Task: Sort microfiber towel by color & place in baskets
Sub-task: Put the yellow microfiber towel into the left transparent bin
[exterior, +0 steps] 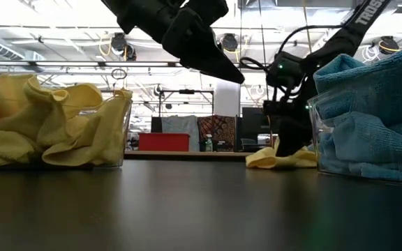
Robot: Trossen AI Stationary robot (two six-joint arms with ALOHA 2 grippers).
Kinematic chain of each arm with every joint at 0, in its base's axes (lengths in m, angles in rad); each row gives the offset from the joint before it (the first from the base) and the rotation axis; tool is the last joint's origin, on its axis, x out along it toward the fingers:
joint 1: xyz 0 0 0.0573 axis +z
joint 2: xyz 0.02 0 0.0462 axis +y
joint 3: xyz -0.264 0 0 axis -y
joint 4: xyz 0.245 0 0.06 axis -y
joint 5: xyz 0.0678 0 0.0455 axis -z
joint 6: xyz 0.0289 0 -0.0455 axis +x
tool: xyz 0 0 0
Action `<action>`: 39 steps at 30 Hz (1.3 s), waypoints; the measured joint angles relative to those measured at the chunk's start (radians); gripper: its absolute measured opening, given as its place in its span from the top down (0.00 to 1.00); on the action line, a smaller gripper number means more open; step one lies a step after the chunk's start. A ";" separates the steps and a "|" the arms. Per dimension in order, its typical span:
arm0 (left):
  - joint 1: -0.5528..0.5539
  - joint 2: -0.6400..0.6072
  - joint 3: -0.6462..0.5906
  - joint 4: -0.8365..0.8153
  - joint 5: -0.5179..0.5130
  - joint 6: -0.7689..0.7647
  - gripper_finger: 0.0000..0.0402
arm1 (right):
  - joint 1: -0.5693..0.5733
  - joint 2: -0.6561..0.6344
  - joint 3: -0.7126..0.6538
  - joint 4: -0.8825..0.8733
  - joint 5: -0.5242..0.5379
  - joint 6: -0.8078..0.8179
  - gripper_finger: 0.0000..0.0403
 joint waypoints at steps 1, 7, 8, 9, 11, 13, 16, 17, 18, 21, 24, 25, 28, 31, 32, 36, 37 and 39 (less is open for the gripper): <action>0.000 0.000 0.000 -0.001 0.000 -0.004 0.52 | 0.000 0.007 0.000 0.006 0.000 0.004 0.43; -0.004 0.000 0.000 -0.007 0.002 -0.011 0.52 | 0.017 -0.016 -0.004 0.050 -0.020 0.010 0.82; -0.005 0.000 0.000 -0.007 0.003 -0.013 0.52 | 0.022 -0.026 -0.006 0.052 -0.020 0.005 0.89; -0.005 0.000 0.000 -0.007 0.003 -0.021 0.52 | 0.027 -0.041 -0.007 0.050 -0.020 -0.001 0.94; -0.006 0.000 0.000 -0.007 0.004 -0.029 0.52 | 0.039 -0.075 -0.003 0.044 -0.019 0.002 0.95; -0.006 0.000 0.000 -0.012 0.004 -0.031 0.52 | 0.053 -0.116 0.010 0.043 -0.020 0.015 0.95; -0.008 0.000 0.000 -0.013 0.004 -0.031 0.52 | 0.082 -0.199 0.029 0.018 -0.019 0.019 0.96; -0.008 0.000 0.000 -0.012 0.004 -0.032 0.52 | 0.094 -0.230 0.039 0.012 -0.020 0.019 0.97; -0.008 0.000 0.000 -0.010 0.003 -0.032 0.52 | 0.105 -0.264 0.049 0.006 -0.020 0.018 0.98; -0.008 0.001 0.000 0.001 -0.001 -0.035 0.52 | 0.135 -0.365 0.078 -0.013 -0.020 0.018 0.98; -0.008 0.001 0.000 0.029 -0.004 -0.054 0.52 | 0.160 -0.463 0.107 -0.038 -0.022 0.018 0.98; -0.008 0.001 0.001 0.045 -0.005 -0.057 0.52 | 0.167 -0.492 0.119 -0.046 -0.023 0.018 0.98; -0.008 0.001 0.001 0.079 -0.005 -0.058 0.52 | 0.184 -0.567 0.153 -0.090 -0.027 0.019 0.98; -0.008 0.001 0.001 0.112 -0.006 -0.065 0.52 | 0.192 -0.621 0.170 -0.120 -0.051 0.024 0.98; -0.008 0.001 0.001 0.119 -0.006 -0.072 0.52 | 0.193 -0.634 0.175 -0.129 -0.051 0.026 0.98; -0.008 0.001 0.001 0.134 -0.007 -0.091 0.52 | 0.183 -0.667 0.178 -0.178 0.018 0.023 0.98; -0.008 0.001 0.001 0.138 -0.008 -0.100 0.52 | 0.180 -0.670 0.178 -0.201 0.065 0.023 0.98; -0.008 0.001 0.001 0.138 -0.008 -0.123 0.52 | 0.174 -0.672 0.178 -0.255 0.124 0.023 0.98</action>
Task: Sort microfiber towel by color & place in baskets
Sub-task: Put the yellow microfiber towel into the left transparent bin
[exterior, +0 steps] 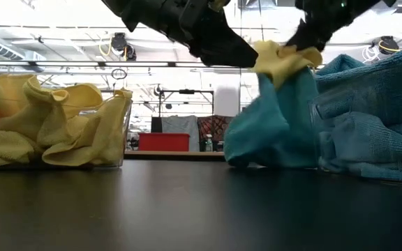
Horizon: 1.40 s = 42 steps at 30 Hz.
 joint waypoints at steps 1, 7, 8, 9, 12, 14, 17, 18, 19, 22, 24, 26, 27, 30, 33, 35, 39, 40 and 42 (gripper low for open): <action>0.000 0.000 0.000 -0.003 0.000 -0.011 0.52 | -0.005 0.000 0.000 -0.026 0.013 0.000 0.98; -0.006 0.000 0.000 -0.007 0.000 -0.013 0.52 | -0.028 0.005 -0.001 -0.210 0.014 0.006 0.97; -0.006 0.000 0.000 -0.006 0.000 -0.013 0.52 | -0.031 0.005 -0.002 -0.234 0.015 0.006 0.95; -0.007 0.000 0.000 -0.006 0.000 -0.013 0.52 | -0.030 0.005 -0.002 -0.250 0.015 0.005 0.94; -0.004 0.000 0.000 -0.006 0.000 0.012 0.52 | -0.030 0.005 -0.002 -0.279 0.014 -0.009 0.87; 0.001 0.000 0.000 -0.005 -0.001 0.050 0.52 | -0.030 0.005 -0.002 -0.287 0.014 -0.036 0.84; 0.012 0.000 0.000 0.003 -0.001 0.096 0.52 | -0.031 0.005 -0.002 -0.269 0.015 -0.080 0.85; 0.017 0.000 0.000 0.004 -0.001 0.102 0.52 | -0.031 0.005 -0.002 -0.255 0.015 -0.094 0.86; 0.023 0.000 0.000 0.003 -0.001 0.111 0.52 | -0.031 0.002 -0.002 -0.244 0.015 -0.111 0.87; 0.042 0.000 0.000 -0.006 -0.001 0.121 0.52 | -0.031 -0.003 -0.002 -0.221 0.004 -0.151 0.91; 0.054 0.000 0.000 -0.004 -0.001 0.104 0.52 | -0.031 -0.009 -0.002 -0.212 -0.040 -0.149 0.92; 0.067 0.000 0.000 -0.001 -0.001 0.090 0.52 | -0.031 -0.013 -0.002 -0.193 -0.068 -0.118 0.92; 0.073 0.000 0.000 0.000 -0.001 0.074 0.52 | -0.031 -0.014 -0.002 -0.193 -0.072 -0.095 0.90; 0.099 0.000 0.015 0.008 0.000 0.002 0.52 | -0.031 -0.016 -0.002 -0.194 -0.094 -0.023 0.85; 0.132 0.000 0.031 0.045 0.000 -0.085 0.52 | -0.031 -0.016 -0.002 -0.195 -0.099 0.063 0.87; 0.155 0.000 0.037 0.061 0.000 -0.142 0.52 | -0.031 -0.017 -0.002 -0.189 -0.112 0.100 0.90; 0.190 -0.001 0.040 0.104 0.007 -0.265 0.52 | -0.031 -0.024 -0.002 -0.156 -0.138 0.149 0.90; 0.196 -0.001 0.040 0.107 0.018 -0.296 0.52 | -0.031 -0.024 -0.002 -0.148 -0.149 0.167 0.87; 0.201 -0.001 0.040 0.117 0.049 -0.340 0.52 | -0.031 -0.024 -0.002 -0.139 -0.179 0.186 0.81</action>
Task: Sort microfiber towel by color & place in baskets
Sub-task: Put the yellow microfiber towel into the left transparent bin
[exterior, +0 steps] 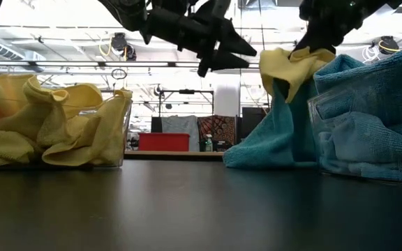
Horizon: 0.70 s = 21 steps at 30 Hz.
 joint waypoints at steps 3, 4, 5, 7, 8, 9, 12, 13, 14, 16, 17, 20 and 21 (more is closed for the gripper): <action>-0.003 0.000 0.000 0.018 0.019 -0.013 0.52 | 0.002 0.002 0.000 0.011 -0.020 0.035 0.77; -0.005 0.000 0.000 0.019 0.019 -0.013 0.52 | 0.003 0.003 0.000 0.013 -0.022 0.048 0.78; -0.009 0.000 0.000 0.020 0.019 -0.014 0.52 | 0.002 0.003 0.000 0.013 -0.029 0.058 0.80; -0.013 0.000 0.000 0.029 0.019 -0.034 0.52 | 0.002 0.003 0.000 0.015 -0.043 0.075 0.86; -0.016 0.000 0.000 0.037 0.020 -0.049 0.52 | 0.002 0.003 0.000 0.014 -0.047 0.087 0.89; -0.017 0.000 0.000 0.042 0.020 -0.067 0.52 | 0.002 0.003 0.000 0.015 -0.053 0.094 0.91; -0.019 0.000 0.000 0.054 0.031 -0.092 0.52 | 0.002 0.002 0.000 0.027 -0.102 0.099 0.97; -0.021 0.000 0.000 0.063 0.034 -0.091 0.52 | 0.002 0.002 0.000 0.032 -0.103 0.103 0.98; -0.021 0.000 0.000 0.072 0.036 -0.084 0.52 | 0.003 0.002 0.000 0.038 -0.104 0.106 0.98; -0.021 0.000 0.000 0.083 0.038 -0.068 0.52 | 0.002 0.002 0.000 0.058 -0.098 0.104 0.97; -0.019 0.000 0.000 0.085 0.038 -0.066 0.52 | 0.002 0.002 0.000 0.074 -0.098 0.097 0.97; -0.008 0.000 0.000 0.086 0.033 -0.090 0.52 | 0.002 0.002 0.000 0.119 -0.099 0.085 0.97; -0.003 0.000 0.000 0.085 0.025 -0.099 0.51 | 0.002 0.003 0.000 0.136 -0.103 0.085 0.97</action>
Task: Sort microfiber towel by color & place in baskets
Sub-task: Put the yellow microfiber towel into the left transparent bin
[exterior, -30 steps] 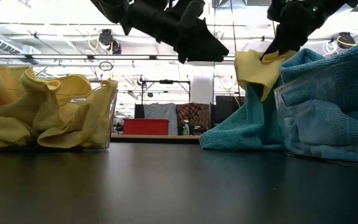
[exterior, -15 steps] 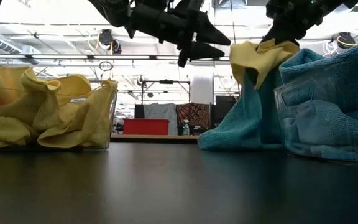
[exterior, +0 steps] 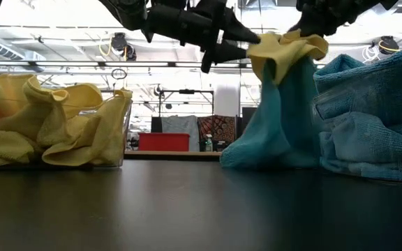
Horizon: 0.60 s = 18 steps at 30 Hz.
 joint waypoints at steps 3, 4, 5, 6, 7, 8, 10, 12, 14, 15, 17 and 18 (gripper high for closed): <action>0.013 0.000 0.000 -0.004 -0.028 -0.041 0.48 | 0.000 0.000 0.000 0.036 -0.045 -0.002 0.97; 0.016 0.000 0.000 0.006 -0.028 -0.053 0.47 | 0.000 0.000 0.000 0.037 -0.049 -0.002 0.97; 0.023 0.000 0.000 0.025 -0.024 -0.070 0.45 | 0.000 0.000 0.000 0.030 -0.051 -0.002 0.97; 0.027 0.000 0.000 0.047 -0.011 -0.077 0.43 | 0.000 0.000 0.000 0.020 -0.051 -0.002 0.97; 0.032 0.000 0.000 0.069 0.001 -0.085 0.41 | 0.000 0.000 0.000 0.009 -0.051 -0.002 0.97; 0.036 0.000 0.000 0.087 0.011 -0.091 0.40 | 0.000 0.000 0.000 0.003 -0.051 -0.004 0.97; 0.045 0.000 0.000 0.117 0.051 -0.090 0.39 | 0.000 0.000 0.000 0.003 -0.047 -0.011 0.97; 0.051 0.008 0.000 0.120 0.097 -0.070 0.39 | 0.000 0.000 0.000 0.011 -0.046 -0.026 0.96; 0.054 0.023 0.000 0.106 0.142 -0.077 0.42 | 0.000 0.000 0.000 0.025 -0.044 -0.033 0.96; 0.054 0.032 0.000 0.106 0.151 -0.094 0.44 | 0.000 0.000 0.000 0.030 -0.045 -0.033 0.96; 0.053 0.050 -0.002 0.132 0.158 -0.113 0.47 | 0.000 0.000 0.000 0.029 -0.046 -0.036 0.95; 0.051 0.060 -0.002 0.160 0.161 -0.122 0.48 | 0.000 0.000 0.000 0.021 -0.047 -0.037 0.95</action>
